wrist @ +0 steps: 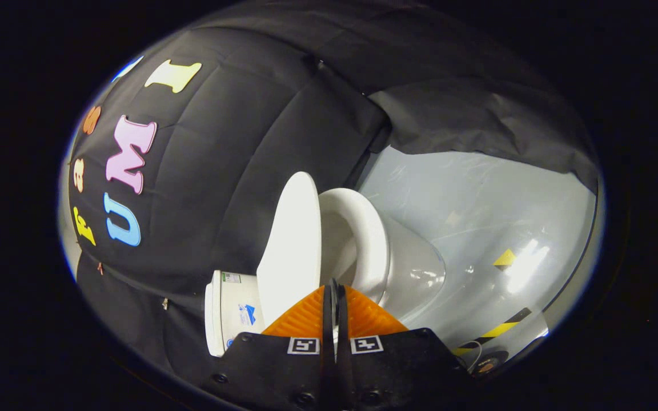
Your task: Open the toilet lid.
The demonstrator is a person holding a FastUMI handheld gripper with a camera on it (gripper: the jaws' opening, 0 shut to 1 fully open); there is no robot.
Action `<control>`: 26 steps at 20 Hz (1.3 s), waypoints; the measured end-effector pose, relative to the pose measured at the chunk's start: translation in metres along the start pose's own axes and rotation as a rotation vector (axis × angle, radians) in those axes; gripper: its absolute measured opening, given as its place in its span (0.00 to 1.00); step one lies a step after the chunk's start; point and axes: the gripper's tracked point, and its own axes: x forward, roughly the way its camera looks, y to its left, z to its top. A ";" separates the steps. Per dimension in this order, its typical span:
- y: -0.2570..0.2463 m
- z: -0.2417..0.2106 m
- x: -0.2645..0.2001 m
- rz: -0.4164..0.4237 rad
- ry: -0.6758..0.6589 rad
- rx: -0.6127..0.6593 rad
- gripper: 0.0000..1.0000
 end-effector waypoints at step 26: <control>0.270 -0.056 -0.092 -0.074 -0.230 -0.566 0.07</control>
